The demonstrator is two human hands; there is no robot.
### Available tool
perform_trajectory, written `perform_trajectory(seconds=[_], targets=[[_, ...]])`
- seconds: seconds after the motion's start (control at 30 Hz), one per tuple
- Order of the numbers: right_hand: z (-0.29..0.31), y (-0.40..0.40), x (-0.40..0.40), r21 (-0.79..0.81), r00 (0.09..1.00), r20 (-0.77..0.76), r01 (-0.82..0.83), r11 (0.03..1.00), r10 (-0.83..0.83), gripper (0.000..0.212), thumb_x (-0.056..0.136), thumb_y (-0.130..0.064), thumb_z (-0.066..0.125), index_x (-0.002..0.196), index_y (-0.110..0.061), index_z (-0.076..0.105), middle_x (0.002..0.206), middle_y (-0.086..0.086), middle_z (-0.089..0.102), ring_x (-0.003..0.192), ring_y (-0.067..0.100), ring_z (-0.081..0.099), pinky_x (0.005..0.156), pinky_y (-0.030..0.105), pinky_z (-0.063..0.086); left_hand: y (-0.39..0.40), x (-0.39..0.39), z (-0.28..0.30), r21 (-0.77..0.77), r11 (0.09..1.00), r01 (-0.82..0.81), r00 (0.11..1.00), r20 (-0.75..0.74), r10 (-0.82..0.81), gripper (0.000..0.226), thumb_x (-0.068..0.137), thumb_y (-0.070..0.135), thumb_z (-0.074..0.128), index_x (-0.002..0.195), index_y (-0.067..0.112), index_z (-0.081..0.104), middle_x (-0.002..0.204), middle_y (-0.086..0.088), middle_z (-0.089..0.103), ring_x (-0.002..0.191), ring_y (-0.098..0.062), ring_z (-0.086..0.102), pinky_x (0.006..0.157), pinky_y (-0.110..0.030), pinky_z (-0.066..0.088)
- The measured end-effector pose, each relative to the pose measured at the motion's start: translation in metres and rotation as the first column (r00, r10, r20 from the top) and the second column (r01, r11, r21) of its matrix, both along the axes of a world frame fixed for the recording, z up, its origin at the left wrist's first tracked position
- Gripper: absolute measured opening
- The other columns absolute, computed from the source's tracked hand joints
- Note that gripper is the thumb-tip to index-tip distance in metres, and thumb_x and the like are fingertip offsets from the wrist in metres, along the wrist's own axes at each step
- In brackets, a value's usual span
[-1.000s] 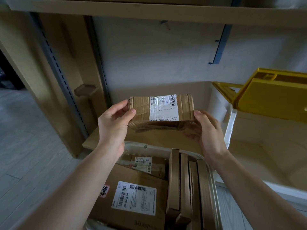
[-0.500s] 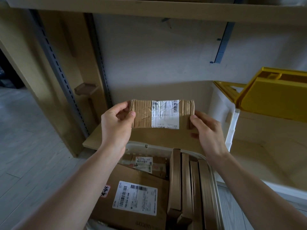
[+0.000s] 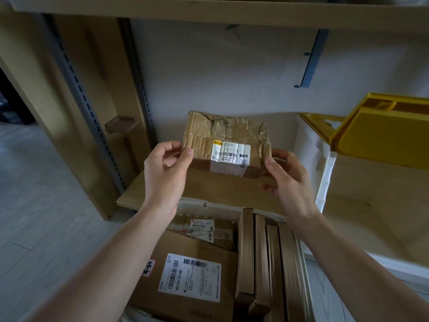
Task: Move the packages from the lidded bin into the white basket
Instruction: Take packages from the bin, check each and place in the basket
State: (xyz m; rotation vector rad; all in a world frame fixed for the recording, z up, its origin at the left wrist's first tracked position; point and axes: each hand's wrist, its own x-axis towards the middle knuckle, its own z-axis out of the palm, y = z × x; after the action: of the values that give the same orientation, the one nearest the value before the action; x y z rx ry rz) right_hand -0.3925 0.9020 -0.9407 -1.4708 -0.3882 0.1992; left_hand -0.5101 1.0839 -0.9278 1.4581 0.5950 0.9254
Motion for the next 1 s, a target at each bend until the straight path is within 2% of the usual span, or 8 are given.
perform_trajectory(seconds=[0.17,0.27,0.4,0.47,0.6,0.73,0.87,1.0], targets=[[-0.001,-0.001,0.001,-0.005,1.0,-0.018,0.016,1.0,-0.016,0.011,0.101,-0.026,0.061,0.11,-0.026,0.068,0.104,-0.003,0.074,0.103,0.027,0.07,0.079,0.044,0.061,0.0,0.001,-0.002,0.003,1.0,0.016,1.0,-0.005,-0.016,0.014,0.095,0.016,0.07,0.108,0.021,0.067,0.105,0.003,0.075,0.101,-0.009,0.072,0.094,-0.03,0.058],[0.0,-0.002,0.001,-0.024,1.0,-0.017,0.008,1.0,-0.009,0.016,0.102,-0.029,0.059,0.115,-0.025,0.067,0.109,-0.001,0.073,0.104,0.023,0.07,0.072,0.037,0.06,0.0,0.003,-0.001,0.013,1.0,-0.012,1.0,-0.007,0.012,0.009,0.096,0.02,0.068,0.104,0.024,0.067,0.102,0.004,0.074,0.099,-0.011,0.071,0.091,-0.027,0.057],[-0.003,-0.001,-0.001,-0.181,1.0,0.026,-0.011,0.983,0.016,0.029,0.101,-0.041,0.055,0.126,-0.028,0.065,0.11,-0.007,0.072,0.103,0.01,0.066,0.075,0.031,0.052,0.001,0.003,0.0,0.043,0.999,-0.023,0.997,-0.073,0.026,0.013,0.104,0.027,0.055,0.1,0.021,0.066,0.095,0.005,0.068,0.093,-0.008,0.065,0.078,-0.019,0.05],[-0.005,-0.001,-0.001,-0.288,0.999,0.024,-0.028,0.957,0.036,0.022,0.101,-0.035,0.056,0.115,-0.026,0.069,0.099,-0.002,0.073,0.089,0.011,0.066,0.073,0.032,0.05,0.006,0.001,-0.004,0.099,0.995,0.027,0.982,-0.187,-0.008,0.017,0.105,0.03,0.051,0.106,0.019,0.065,0.095,0.007,0.067,0.09,-0.006,0.065,0.069,-0.015,0.049],[-0.014,-0.001,0.0,-0.628,0.982,0.009,-0.142,0.765,0.19,0.016,0.101,-0.024,0.055,0.089,-0.023,0.067,0.079,-0.005,0.067,0.069,0.01,0.061,0.059,0.022,0.042,0.026,-0.004,-0.016,0.322,0.927,0.193,0.87,-0.494,-0.01,0.019,0.102,0.021,0.059,0.118,0.022,0.068,0.099,0.01,0.069,0.086,-0.004,0.067,0.071,-0.022,0.056],[-0.028,0.008,-0.004,-0.738,0.969,0.027,-0.148,0.658,0.247,0.018,0.102,-0.03,0.053,0.097,-0.021,0.068,0.083,-0.009,0.068,0.065,0.003,0.061,0.043,0.009,0.038,0.039,-0.003,-0.031,0.388,0.882,0.266,0.773,-0.633,0.046,0.02,0.102,0.016,0.058,0.117,0.019,0.07,0.092,0.016,0.064,0.076,0.004,0.057,0.06,-0.01,0.038],[-0.038,0.022,-0.01,-0.798,0.957,0.024,-0.156,0.582,0.29,0.023,0.102,-0.031,0.052,0.099,-0.016,0.07,0.09,-0.004,0.07,0.08,0.013,0.066,0.059,0.021,0.049,0.056,-0.001,-0.048,0.335,0.888,0.316,0.682,-0.73,0.033,0.023,0.103,0.017,0.057,0.123,0.018,0.07,0.106,0.006,0.067,0.079,0.004,0.056,0.06,-0.012,0.036],[-0.049,0.035,-0.009,-0.848,0.95,0.027,-0.143,0.51,0.311,0.021,0.101,-0.029,0.051,0.093,-0.016,0.067,0.085,-0.001,0.07,0.078,0.017,0.066,0.064,0.028,0.051,0.07,0.001,-0.067,0.275,0.875,0.398,0.563,-0.827,0.004,0.019,0.104,0.025,0.055,0.114,0.022,0.07,0.11,0.003,0.071,0.087,-0.01,0.066,0.062,-0.017,0.044]])
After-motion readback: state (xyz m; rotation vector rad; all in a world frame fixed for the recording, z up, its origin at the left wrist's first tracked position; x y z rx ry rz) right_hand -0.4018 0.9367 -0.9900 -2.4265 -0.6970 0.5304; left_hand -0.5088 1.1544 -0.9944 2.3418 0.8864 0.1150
